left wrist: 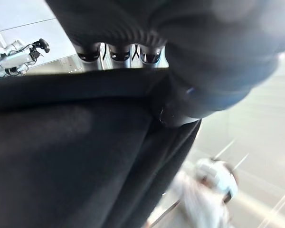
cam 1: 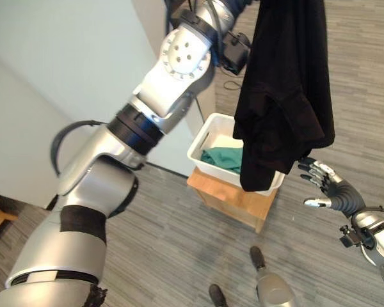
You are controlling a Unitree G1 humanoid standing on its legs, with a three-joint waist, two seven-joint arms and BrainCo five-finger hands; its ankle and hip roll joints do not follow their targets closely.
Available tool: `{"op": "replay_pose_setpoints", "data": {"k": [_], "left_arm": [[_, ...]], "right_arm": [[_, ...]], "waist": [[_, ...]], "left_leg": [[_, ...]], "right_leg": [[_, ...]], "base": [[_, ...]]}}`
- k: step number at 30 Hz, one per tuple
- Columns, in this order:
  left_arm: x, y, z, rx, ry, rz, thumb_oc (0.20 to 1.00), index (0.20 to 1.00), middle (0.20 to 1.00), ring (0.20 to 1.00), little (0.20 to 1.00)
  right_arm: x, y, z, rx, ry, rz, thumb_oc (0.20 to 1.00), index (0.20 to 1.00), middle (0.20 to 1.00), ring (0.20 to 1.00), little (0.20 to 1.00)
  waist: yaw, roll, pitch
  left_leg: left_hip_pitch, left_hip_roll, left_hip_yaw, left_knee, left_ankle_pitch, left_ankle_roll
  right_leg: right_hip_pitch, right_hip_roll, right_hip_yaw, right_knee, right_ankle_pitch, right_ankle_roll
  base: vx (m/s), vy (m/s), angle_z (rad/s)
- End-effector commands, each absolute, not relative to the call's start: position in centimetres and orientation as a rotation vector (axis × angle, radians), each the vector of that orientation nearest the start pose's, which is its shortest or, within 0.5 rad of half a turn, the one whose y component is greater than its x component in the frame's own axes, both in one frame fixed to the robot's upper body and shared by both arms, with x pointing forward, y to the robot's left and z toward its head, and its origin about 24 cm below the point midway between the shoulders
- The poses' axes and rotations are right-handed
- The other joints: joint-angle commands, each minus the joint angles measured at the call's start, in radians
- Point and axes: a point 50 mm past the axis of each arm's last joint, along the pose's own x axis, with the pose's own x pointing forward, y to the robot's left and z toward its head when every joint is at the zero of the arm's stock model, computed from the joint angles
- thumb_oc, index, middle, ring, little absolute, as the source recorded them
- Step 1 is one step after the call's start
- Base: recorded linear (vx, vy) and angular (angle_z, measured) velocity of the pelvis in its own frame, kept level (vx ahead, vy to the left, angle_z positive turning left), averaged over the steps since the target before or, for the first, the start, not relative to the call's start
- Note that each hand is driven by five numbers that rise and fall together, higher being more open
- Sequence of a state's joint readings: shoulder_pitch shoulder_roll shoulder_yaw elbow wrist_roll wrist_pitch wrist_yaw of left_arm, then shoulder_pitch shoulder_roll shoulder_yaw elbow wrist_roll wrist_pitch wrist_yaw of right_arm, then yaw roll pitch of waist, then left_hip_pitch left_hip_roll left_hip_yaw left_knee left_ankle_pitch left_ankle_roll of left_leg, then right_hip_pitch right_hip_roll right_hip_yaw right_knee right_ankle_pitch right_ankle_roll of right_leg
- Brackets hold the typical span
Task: Pick up bed clothes into laundry basket.
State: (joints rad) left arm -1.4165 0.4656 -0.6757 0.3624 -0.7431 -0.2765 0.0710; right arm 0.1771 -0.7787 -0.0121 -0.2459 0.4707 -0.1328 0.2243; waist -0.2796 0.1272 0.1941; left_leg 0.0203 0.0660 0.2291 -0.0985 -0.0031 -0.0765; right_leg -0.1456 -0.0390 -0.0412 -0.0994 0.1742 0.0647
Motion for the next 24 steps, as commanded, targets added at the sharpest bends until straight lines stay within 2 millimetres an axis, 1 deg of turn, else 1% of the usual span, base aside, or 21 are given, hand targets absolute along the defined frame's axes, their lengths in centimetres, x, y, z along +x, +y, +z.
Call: {"op": "replay_pose_setpoints", "data": {"k": [1, 2, 3, 5, 6, 7, 8, 10, 11, 12, 14, 15, 17, 18, 20, 22, 24], "left_arm": [[32.2, 3.7, 38.2, -0.037, -0.992, -0.626, 0.200, 0.200, 0.200, 0.200, 0.200], [32.9, 3.7, 37.1, -0.071, -0.943, -0.615, 0.200, 0.200, 0.200, 0.200, 0.200], [33.8, 2.9, 35.3, -0.072, -0.865, -0.617, 0.200, 0.200, 0.200, 0.200, 0.200], [33.8, 2.9, 35.4, -0.073, -0.868, -0.614, 0.200, 0.200, 0.200, 0.200, 0.200], [34.4, 2.1, 34.2, -0.052, -0.821, -0.606, 0.200, 0.200, 0.200, 0.200, 0.200], [34.5, 1.9, 34.0, -0.038, -0.812, -0.598, 0.200, 0.200, 0.200, 0.200, 0.200], [34.5, 1.5, 33.9, -0.040, -0.806, -0.604, 0.200, 0.200, 0.200, 0.200, 0.200], [34.5, 1.3, 33.8, -0.038, -0.808, -0.604, 0.200, 0.200, 0.200, 0.200, 0.200], [34.4, 1.3, 33.8, -0.031, -0.808, -0.606, 0.200, 0.200, 0.200, 0.200, 0.200], [34.5, 1.4, 33.8, -0.030, -0.809, -0.603, 0.200, 0.200, 0.200, 0.200, 0.200], [34.4, 1.8, 34.2, -0.011, -0.822, -0.596, 0.200, 0.200, 0.200, 0.200, 0.200], [34.6, 1.9, 34.2, 0.005, -0.818, -0.593, 0.200, 0.200, 0.200, 0.200, 0.200], [34.8, 2.2, 34.4, 0.011, -0.813, -0.584, 0.200, 0.200, 0.200, 0.200, 0.200], [34.9, 2.2, 34.4, 0.020, -0.808, -0.582, 0.200, 0.200, 0.200, 0.200, 0.200], [35.1, 2.1, 34.4, 0.029, -0.802, -0.578, 0.200, 0.200, 0.200, 0.200, 0.200], [35.2, 1.9, 34.6, 0.048, -0.802, -0.579, 0.200, 0.200, 0.200, 0.200, 0.200], [35.0, 1.9, 34.8, 0.039, -0.812, -0.591, 0.200, 0.200, 0.200, 0.200, 0.200]], "right_arm": [[22.6, -27.5, 13.7, -0.590, -0.162, 0.182, 1.000, 1.000, 1.000, 1.000, 1.000], [23.1, -29.0, 15.7, -0.710, -0.183, 0.110, 1.000, 1.000, 1.000, 1.000, 1.000], [24.1, -30.8, 19.7, -0.821, -0.276, -0.007, 1.000, 1.000, 1.000, 1.000, 1.000], [24.2, -30.8, 19.8, -0.823, -0.279, -0.006, 1.000, 1.000, 1.000, 1.000, 1.000], [24.8, -32.4, 24.0, -0.918, -0.370, -0.142, 1.000, 1.000, 1.000, 1.000, 1.000], [25.3, -32.9, 26.5, -0.945, -0.441, -0.219, 1.000, 1.000, 1.000, 1.000, 1.000], [25.7, -32.6, 26.8, -0.930, -0.461, -0.215, 1.000, 1.000, 1.000, 1.000, 1.000], [26.5, -32.0, 28.3, -0.916, -0.512, -0.211, 1.000, 1.000, 1.000, 1.000, 1.000], [26.7, -31.8, 28.6, -0.918, -0.526, -0.213, 1.000, 1.000, 1.000, 1.000, 1.000], [26.8, -31.7, 28.7, -0.918, -0.527, -0.211, 1.000, 1.000, 1.000, 1.000, 1.000], [27.1, -31.0, 29.4, -0.935, -0.555, -0.191, 1.000, 1.000, 1.000, 1.000, 1.000], [27.2, -30.4, 29.7, -0.961, -0.566, -0.163, 1.000, 1.000, 1.000, 1.000, 1.000], [27.2, -29.4, 30.0, -0.997, -0.583, -0.125, 1.000, 1.000, 1.000, 1.000, 1.000], [27.3, -29.3, 30.1, -1.004, -0.584, -0.119, 1.000, 1.000, 1.000, 1.000, 1.000], [27.5, -29.1, 30.1, -0.999, -0.584, -0.108, 1.000, 1.000, 1.000, 1.000, 1.000], [28.3, -28.8, 29.1, -0.909, -0.557, -0.055, 1.000, 1.000, 1.000, 1.000, 1.000], [28.9, -28.3, 27.5, -0.758, -0.524, 0.022, 1.000, 1.000, 1.000, 1.000, 1.000]], "waist": [[0.015, -0.094, -0.073], [0.013, -0.105, -0.074], [0.017, -0.126, -0.083], [0.015, -0.123, -0.082], [0.026, -0.137, -0.089], [0.034, -0.141, -0.091], [0.042, -0.143, -0.095], [0.049, -0.149, -0.098], [0.062, -0.152, -0.100], [0.059, -0.152, -0.099], [0.068, -0.156, -0.102], [0.077, -0.161, -0.105], [0.088, -0.165, -0.107], [0.092, -0.165, -0.108], [0.096, -0.165, -0.108], [0.108, -0.164, -0.107], [0.117, -0.160, -0.104]], "left_leg": [[0.057, 0.033, 0.022, 0.011, 0.035, -0.042], [0.063, 0.034, 0.020, 0.011, 0.033, -0.041], [0.069, 0.032, 0.011, 0.011, 0.024, -0.037], [0.066, 0.032, 0.010, 0.011, 0.029, -0.036], [0.076, 0.029, 0.000, 0.011, 0.016, -0.031], [0.074, 0.027, -0.006, 0.011, 0.019, -0.028], [0.073, 0.026, -0.010, 0.011, 0.018, -0.027], [0.072, 0.024, -0.017, 0.011, 0.017, -0.024], [0.071, 0.023, -0.023, 0.011, 0.017, -0.022], [0.071, 0.022, -0.023, 0.011, 0.017, -0.022], [0.072, 0.020, -0.031, 0.011, 0.015, -0.020], [0.074, 0.019, -0.037, 0.011, 0.013, -0.018], [0.075, 0.015, -0.046, 0.011, 0.012, -0.015], [0.075, 0.014, -0.048, 0.011, 0.012, -0.015], [0.074, 0.012, -0.051, 0.011, 0.012, -0.013], [0.073, 0.006, -0.057, 0.011, 0.013, -0.011], [0.072, 0.003, -0.063, 0.011, 0.014, -0.009]], "right_leg": [[0.136, -0.035, -0.042, 0.012, -0.128, 0.111], [0.142, -0.035, -0.045, 0.012, -0.130, 0.111], [0.153, -0.035, -0.048, 0.012, -0.133, 0.109], [0.150, -0.036, -0.049, 0.012, -0.129, 0.109], [0.167, -0.038, -0.054, 0.012, -0.136, 0.107], [0.167, -0.040, -0.058, 0.012, -0.132, 0.106], [0.168, -0.040, -0.060, 0.012, -0.132, 0.105], [0.173, -0.041, -0.066, 0.012, -0.133, 0.103], [0.175, -0.042, -0.070, 0.012, -0.133, 0.103], [0.175, -0.043, -0.070, 0.012, -0.133, 0.103], [0.181, -0.044, -0.077, 0.012, -0.134, 0.104], [0.187, -0.046, -0.083, 0.012, -0.134, 0.103], [0.195, -0.048, -0.092, 0.012, -0.135, 0.104], [0.196, -0.048, -0.094, 0.012, -0.136, 0.105], [0.197, -0.049, -0.096, 0.012, -0.136, 0.105], [0.199, -0.051, -0.100, 0.012, -0.135, 0.105], [0.202, -0.054, -0.106, 0.012, -0.136, 0.106]], "base": [[-0.03, 0.005, 0.19], [-0.03, 0.031, 0.20], [-0.04, 0.042, 0.19], [-0.02, 0.026, 0.07], [-0.02, 0.064, 0.04], [-0.03, 0.070, 0.04], [-0.05, 0.054, 0.09], [-0.03, 0.043, 0.14], [-0.02, 0.030, 0.12], [-0.02, 0.026, 0.16], [-0.01, 0.027, 0.14], [0.00, 0.030, 0.21], [0.00, 0.029, 0.20], [0.00, 0.032, 0.07], [0.00, 0.030, 0.05], [0.00, 0.028, 0.05], [0.00, 0.019, 0.09]]}}
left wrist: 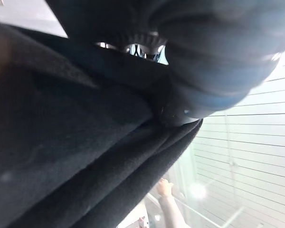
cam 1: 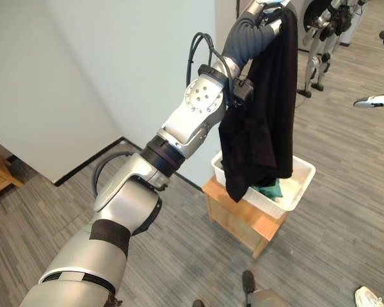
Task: Pick up bed clothes into laundry basket.
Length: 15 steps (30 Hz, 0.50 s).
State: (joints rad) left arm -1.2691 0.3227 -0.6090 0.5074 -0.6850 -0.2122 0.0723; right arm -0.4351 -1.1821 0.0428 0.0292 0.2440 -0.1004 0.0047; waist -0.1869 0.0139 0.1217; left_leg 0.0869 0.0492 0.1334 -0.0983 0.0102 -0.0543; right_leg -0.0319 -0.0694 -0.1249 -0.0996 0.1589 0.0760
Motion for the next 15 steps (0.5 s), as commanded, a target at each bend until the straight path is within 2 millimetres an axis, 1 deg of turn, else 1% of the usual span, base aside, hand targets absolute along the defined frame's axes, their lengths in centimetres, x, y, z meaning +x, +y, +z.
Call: {"op": "replay_pose_setpoints", "data": {"k": [1, 2, 3, 5, 10, 11, 12, 15], "left_arm": [[34.9, 1.8, 35.0, 0.038, -0.816, -0.596, 0.200, 0.200, 0.200, 0.200, 0.200], [34.8, 1.8, 35.1, 0.036, -0.820, -0.600, 0.200, 0.200, 0.200, 0.200, 0.200], [34.8, 1.8, 35.2, 0.040, -0.822, -0.601, 0.200, 0.200, 0.200, 0.200, 0.200], [34.6, 1.8, 35.7, 0.054, -0.833, -0.606, 0.200, 0.200, 0.200, 0.200, 0.200], [34.4, 1.1, 36.6, 0.064, -0.844, -0.621, 0.200, 0.200, 0.200, 0.200, 0.200], [34.3, 1.0, 36.8, 0.066, -0.850, -0.626, 0.200, 0.200, 0.200, 0.200, 0.200], [34.0, 0.7, 37.1, 0.063, -0.856, -0.642, 0.200, 0.200, 0.200, 0.200, 0.200], [33.8, 0.5, 37.4, 0.065, -0.866, -0.653, 0.200, 0.200, 0.200, 0.200, 0.200]], "right_arm": [[29.3, -28.4, 26.4, -0.683, -0.497, 0.036, 1.000, 1.000, 1.000, 1.000, 1.000], [29.6, -28.3, 25.5, -0.641, -0.473, 0.054, 1.000, 1.000, 1.000, 1.000, 1.000], [29.9, -28.4, 25.0, -0.639, -0.450, 0.048, 1.000, 1.000, 1.000, 1.000, 1.000], [30.4, -28.7, 24.3, -0.648, -0.415, 0.034, 1.000, 1.000, 1.000, 1.000, 1.000], [32.5, -29.0, 22.0, -0.544, -0.316, -0.003, 1.000, 1.000, 1.000, 1.000, 1.000], [32.8, -29.2, 21.4, -0.540, -0.290, -0.009, 1.000, 1.000, 1.000, 1.000, 1.000], [33.3, -29.6, 20.4, -0.562, -0.226, -0.019, 1.000, 1.000, 1.000, 1.000, 1.000], [33.8, -29.6, 20.0, -0.608, -0.180, -0.005, 1.000, 1.000, 1.000, 1.000, 1.000]], "waist": [[0.032, -0.045, -0.030], [0.039, -0.042, -0.030], [0.045, -0.041, -0.030], [0.052, -0.038, -0.029], [0.072, -0.031, -0.026], [0.076, -0.030, -0.026], [0.085, -0.027, -0.024], [0.092, -0.024, -0.022]], "left_leg": [[0.005, 0.018, 0.029, 0.011, 0.001, -0.030], [0.005, 0.016, 0.026, 0.011, 0.001, -0.029], [0.004, 0.015, 0.024, 0.011, 0.002, -0.029], [0.003, 0.013, 0.024, 0.011, 0.002, -0.029], [-0.002, 0.011, 0.021, 0.011, 0.006, -0.028], [-0.004, 0.010, 0.019, 0.011, 0.007, -0.027], [-0.006, 0.008, 0.015, 0.011, 0.008, -0.028], [-0.009, 0.005, 0.012, 0.011, 0.009, -0.028]], "right_leg": [[0.090, -0.025, -0.024, 0.012, -0.121, 0.095], [0.091, -0.026, -0.027, 0.012, -0.121, 0.095], [0.093, -0.028, -0.031, 0.012, -0.122, 0.096], [0.093, -0.029, -0.035, 0.012, -0.121, 0.097], [0.087, -0.032, -0.039, 0.012, -0.117, 0.101], [0.087, -0.033, -0.041, 0.012, -0.116, 0.101], [0.086, -0.035, -0.043, 0.012, -0.116, 0.103], [0.085, -0.037, -0.047, 0.012, -0.115, 0.104]], "base": [[0.01, 0.022, 0.09], [0.01, 0.021, 0.09], [0.02, 0.018, 0.09], [0.01, 0.008, 0.09], [0.00, 0.001, 0.02], [0.01, -0.006, 0.03], [0.01, -0.006, 0.06], [0.01, -0.003, 0.12]]}}
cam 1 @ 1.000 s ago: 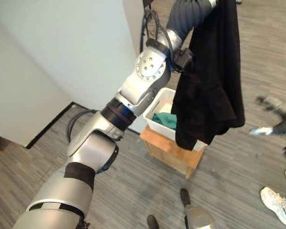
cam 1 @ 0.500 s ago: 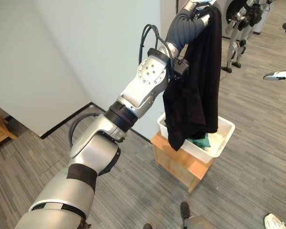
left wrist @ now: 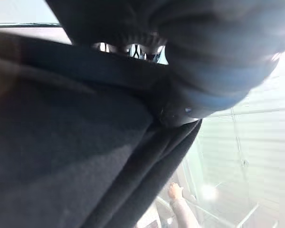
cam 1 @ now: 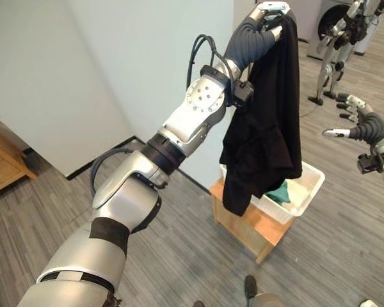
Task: Pick up bed clothes into laundry basket.
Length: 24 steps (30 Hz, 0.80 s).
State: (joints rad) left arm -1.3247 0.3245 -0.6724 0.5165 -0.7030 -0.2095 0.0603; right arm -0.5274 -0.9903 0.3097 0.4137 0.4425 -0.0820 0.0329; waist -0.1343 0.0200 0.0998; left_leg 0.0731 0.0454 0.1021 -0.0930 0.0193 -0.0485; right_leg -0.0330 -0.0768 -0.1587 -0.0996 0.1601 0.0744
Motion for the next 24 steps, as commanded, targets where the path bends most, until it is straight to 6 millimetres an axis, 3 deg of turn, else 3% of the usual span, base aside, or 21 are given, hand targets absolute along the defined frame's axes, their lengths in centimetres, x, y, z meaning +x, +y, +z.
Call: {"op": "replay_pose_setpoints", "data": {"k": [1, 7, 9, 13, 18, 24], "left_arm": [[33.7, 0.3, 37.5, 0.072, -0.869, -0.662, 0.200, 0.200, 0.200, 0.200, 0.200], [33.6, -0.4, 37.2, 0.071, -0.857, -0.681, 0.200, 0.200, 0.200, 0.200, 0.200], [33.7, -0.4, 37.2, 0.070, -0.859, -0.679, 0.200, 0.200, 0.200, 0.200, 0.200], [33.6, -0.4, 36.9, 0.077, -0.858, -0.689, 0.200, 0.200, 0.200, 0.200, 0.200], [33.5, 0.0, 36.6, 0.067, -0.861, -0.691, 0.200, 0.200, 0.200, 0.200, 0.200], [33.4, -0.1, 36.2, 0.058, -0.857, -0.707, 0.200, 0.200, 0.200, 0.200, 0.200]], "right_arm": [[34.1, -29.6, 20.3, -0.643, -0.167, -0.001, 1.000, 1.000, 1.000, 1.000, 1.000], [35.7, -28.0, 23.3, -0.781, -0.181, 0.068, 1.000, 1.000, 1.000, 1.000, 1.000], [35.7, -27.9, 23.4, -0.783, -0.183, 0.069, 1.000, 1.000, 1.000, 1.000, 1.000], [36.1, -25.7, 25.0, -0.831, -0.241, 0.145, 1.000, 1.000, 1.000, 1.000, 1.000], [36.2, -22.9, 25.6, -0.866, -0.293, 0.259, 1.000, 1.000, 1.000, 1.000, 1.000], [36.5, -21.2, 25.3, -0.831, -0.296, 0.326, 1.000, 1.000, 1.000, 1.000, 1.000]], "waist": [[0.045, -0.029, 0.001], [0.061, -0.032, 0.002], [0.060, -0.031, 0.002], [0.067, -0.035, 0.004], [0.076, -0.039, 0.008], [0.093, -0.041, 0.012]], "left_leg": [[0.003, 0.007, 0.042, 0.006, 0.000, -0.033], [0.009, 0.007, 0.042, 0.006, 0.001, -0.034], [0.009, 0.007, 0.042, 0.006, 0.001, -0.034], [0.010, 0.010, 0.041, 0.006, 0.001, -0.035], [0.008, 0.012, 0.040, 0.006, 0.002, -0.035], [0.003, 0.014, 0.037, 0.006, 0.005, -0.036]], "right_leg": [[0.085, -0.030, -0.014, 0.012, -0.116, 0.106], [0.092, -0.028, -0.013, 0.012, -0.116, 0.106], [0.092, -0.028, -0.013, 0.012, -0.116, 0.106], [0.094, -0.028, -0.016, 0.012, -0.118, 0.103], [0.090, -0.026, -0.017, 0.012, -0.116, 0.101], [0.090, -0.024, -0.025, 0.012, -0.116, 0.100]], "base": [[0.00, -0.002, 0.07], [0.00, 0.000, 0.00], [0.00, 0.000, 0.00], [0.00, 0.000, 0.00], [0.00, 0.000, 0.00], [0.00, 0.000, 0.00]]}}
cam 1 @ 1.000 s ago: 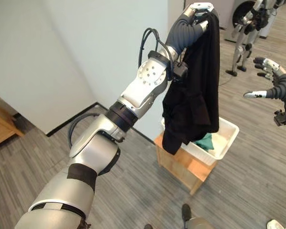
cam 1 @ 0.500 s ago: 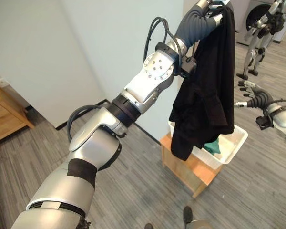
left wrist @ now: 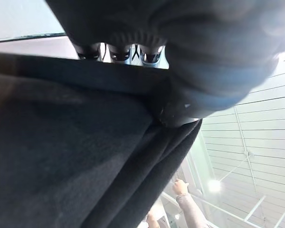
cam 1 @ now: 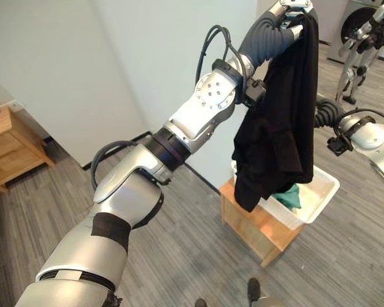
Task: Pick up bed clothes into laundry basket.
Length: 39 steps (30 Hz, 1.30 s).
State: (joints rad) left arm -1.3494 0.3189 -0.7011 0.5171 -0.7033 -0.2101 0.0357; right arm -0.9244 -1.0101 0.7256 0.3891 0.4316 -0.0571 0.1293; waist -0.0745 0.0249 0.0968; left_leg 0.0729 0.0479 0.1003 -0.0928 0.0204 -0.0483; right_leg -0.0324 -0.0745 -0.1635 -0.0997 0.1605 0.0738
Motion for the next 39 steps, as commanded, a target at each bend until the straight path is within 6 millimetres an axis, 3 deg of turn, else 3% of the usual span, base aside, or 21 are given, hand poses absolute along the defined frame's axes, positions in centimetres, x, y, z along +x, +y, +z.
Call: {"op": "replay_pose_setpoints", "data": {"k": [1, 5, 10, 14, 25, 31, 35, 39], "left_arm": [[33.4, 0.0, 36.2, 0.058, -0.857, -0.707, 0.200, 0.200, 0.200, 0.200, 0.200], [32.4, -1.2, 36.3, 0.046, -0.872, -0.776, 0.200, 0.200, 0.200, 0.200, 0.200], [29.9, -2.2, 37.2, -0.011, -0.938, -0.899, 0.200, 0.200, 0.200, 0.200, 0.200], [27.7, -2.8, 37.6, -0.052, -0.996, -0.990, 0.200, 0.200, 0.200, 0.200, 0.200], [25.7, -4.0, 36.2, -0.072, -1.014, -1.104, 0.200, 0.200, 0.200, 0.200, 0.200], [26.2, -4.1, 35.7, -0.078, -0.993, -1.089, 0.200, 0.200, 0.200, 0.200, 0.200], [26.4, -3.9, 35.5, -0.043, -0.991, -1.084, 0.200, 0.200, 0.200, 0.200, 0.200], [27.1, -3.0, 34.7, 0.049, -0.981, -1.072, 0.200, 0.200, 0.200, 0.200, 0.200]], "right_arm": [[36.5, -21.2, 25.3, -0.830, -0.296, 0.326, 1.000, 1.000, 1.000, 1.000, 1.000], [38.2, -20.3, 22.3, -0.778, -0.191, 0.326, 1.000, 1.000, 1.000, 1.000, 1.000], [38.5, -17.9, 18.8, -0.763, -0.105, 0.417, 1.000, 1.000, 1.000, 1.000, 1.000], [38.6, -15.7, 17.8, -0.711, -0.099, 0.474, 1.000, 1.000, 1.000, 1.000, 1.000], [39.0, -11.3, 19.0, -0.729, -0.157, 0.577, 1.000, 1.000, 1.000, 1.000, 1.000], [39.1, -11.2, 19.3, -0.738, -0.163, 0.583, 1.000, 1.000, 1.000, 1.000, 1.000], [38.9, -11.7, 20.4, -0.912, -0.182, 0.620, 1.000, 1.000, 1.000, 1.000, 1.000], [36.4, -13.9, 23.0, -1.233, -0.188, 0.766, 1.000, 1.000, 1.000, 1.000, 1.000]], "waist": [[0.033, -0.046, 0.014], [0.050, -0.045, 0.018], [0.075, -0.040, 0.016], [0.097, -0.038, 0.012], [0.131, -0.041, 0.008], [0.138, -0.043, 0.005], [0.138, -0.049, 0.009], [0.118, -0.063, 0.008]], "left_leg": [[0.003, 0.011, 0.039, 0.006, 0.004, -0.036], [0.002, 0.012, 0.035, 0.006, 0.006, -0.036], [-0.001, 0.012, 0.025, 0.006, 0.007, -0.034], [-0.006, 0.010, 0.018, 0.006, 0.006, -0.032], [-0.014, 0.006, 0.001, 0.006, 0.009, -0.032], [-0.015, 0.003, -0.007, 0.006, 0.010, -0.032], [-0.021, 0.001, -0.015, 0.006, 0.014, -0.034], [-0.022, 0.000, -0.016, 0.006, 0.011, -0.038]], "right_leg": [[0.089, -0.026, -0.020, 0.012, -0.117, 0.101], [0.088, -0.027, -0.022, 0.012, -0.113, 0.099], [0.089, -0.028, -0.029, 0.012, -0.114, 0.096], [0.088, -0.028, -0.036, 0.012, -0.116, 0.095], [0.093, -0.032, -0.052, 0.012, -0.117, 0.094], [0.097, -0.035, -0.064, 0.012, -0.117, 0.094], [0.095, -0.038, -0.071, 0.012, -0.115, 0.096], [0.096, -0.040, -0.078, 0.012, -0.117, 0.100]], "base": [[0.00, 0.000, 0.00], [0.00, 0.000, 0.00], [0.00, 0.000, 0.00], [0.00, 0.000, 0.00], [0.00, 0.001, 0.07], [0.00, 0.004, 0.05], [-0.01, -0.001, 0.06], [0.00, 0.006, 0.07]]}}
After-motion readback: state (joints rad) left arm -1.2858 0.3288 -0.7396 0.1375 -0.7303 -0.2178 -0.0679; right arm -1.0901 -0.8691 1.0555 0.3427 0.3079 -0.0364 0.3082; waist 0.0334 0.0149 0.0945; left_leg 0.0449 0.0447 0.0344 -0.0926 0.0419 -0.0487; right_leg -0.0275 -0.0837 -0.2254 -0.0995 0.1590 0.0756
